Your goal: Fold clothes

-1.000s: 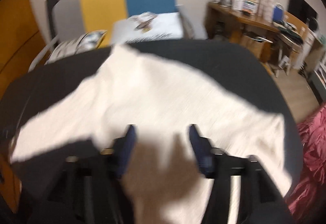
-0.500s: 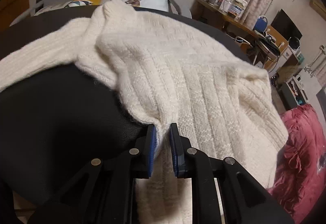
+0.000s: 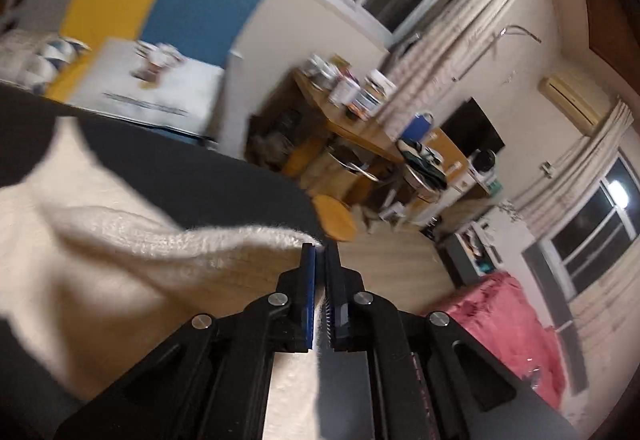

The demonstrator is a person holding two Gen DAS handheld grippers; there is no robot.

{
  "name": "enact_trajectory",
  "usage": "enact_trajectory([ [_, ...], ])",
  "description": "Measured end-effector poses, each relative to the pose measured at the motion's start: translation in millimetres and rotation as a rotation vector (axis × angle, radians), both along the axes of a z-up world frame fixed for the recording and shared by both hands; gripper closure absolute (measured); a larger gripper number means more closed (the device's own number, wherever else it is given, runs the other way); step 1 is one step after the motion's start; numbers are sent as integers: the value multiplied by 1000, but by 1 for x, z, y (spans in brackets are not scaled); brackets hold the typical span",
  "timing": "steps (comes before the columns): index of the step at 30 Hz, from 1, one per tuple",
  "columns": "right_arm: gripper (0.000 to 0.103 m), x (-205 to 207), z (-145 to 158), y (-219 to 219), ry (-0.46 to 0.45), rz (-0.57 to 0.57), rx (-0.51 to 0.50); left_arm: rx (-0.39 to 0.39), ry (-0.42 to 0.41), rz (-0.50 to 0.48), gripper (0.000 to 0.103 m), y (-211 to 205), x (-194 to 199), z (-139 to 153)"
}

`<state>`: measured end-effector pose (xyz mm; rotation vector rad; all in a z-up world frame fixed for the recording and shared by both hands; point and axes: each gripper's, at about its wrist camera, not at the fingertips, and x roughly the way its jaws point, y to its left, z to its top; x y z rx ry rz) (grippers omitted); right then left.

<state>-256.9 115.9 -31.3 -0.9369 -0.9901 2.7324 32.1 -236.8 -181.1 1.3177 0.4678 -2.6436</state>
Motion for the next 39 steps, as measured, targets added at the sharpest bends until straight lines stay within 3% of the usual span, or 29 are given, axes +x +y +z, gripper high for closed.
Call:
enact_trajectory([
  [4,98,-69,-46,7,-99,-124,114,-1,-10,11,93,-1,-3,1],
  [8,92,-94,-91,13,-208,-173,53,-80,1,47,93,1,-2,12],
  [11,83,-66,-81,-2,-116,-68,-13,-97,29,72,92,-6,5,23],
  [14,50,-10,-52,-28,-15,155,-100,-90,-6,98,85,-19,14,23],
  [15,27,8,-49,-38,-30,235,-126,-66,-27,118,85,-26,19,19],
  [16,15,23,-50,-49,-68,310,-135,-43,-48,139,85,-33,23,16],
  [18,15,51,-57,-72,-160,446,-138,14,-67,191,85,-46,37,10],
  [20,15,69,-83,-97,-293,519,-79,52,-62,234,85,-56,54,10],
  [23,15,81,-131,-121,-433,531,32,52,-58,217,83,-54,68,11],
  [25,15,78,-154,-125,-492,488,38,47,-62,166,83,-47,67,10],
  [27,15,73,-157,-121,-505,425,-59,14,-74,111,77,-35,61,7],
  [29,15,60,-158,-108,-581,339,-204,-70,-81,64,70,-21,55,6],
  [31,15,51,-162,-94,-640,288,-328,-179,-74,30,69,-7,49,3],
  [32,15,47,-164,-86,-667,264,-393,-225,-67,18,71,-1,48,2],
  [33,15,45,-165,-82,-677,252,-431,-259,-58,8,80,4,47,1],
  [35,14,46,-166,-81,-673,245,-454,-298,-44,22,90,6,44,0],
  [39,7,50,-168,-91,-683,229,-493,-306,-49,157,92,-23,35,3],
])
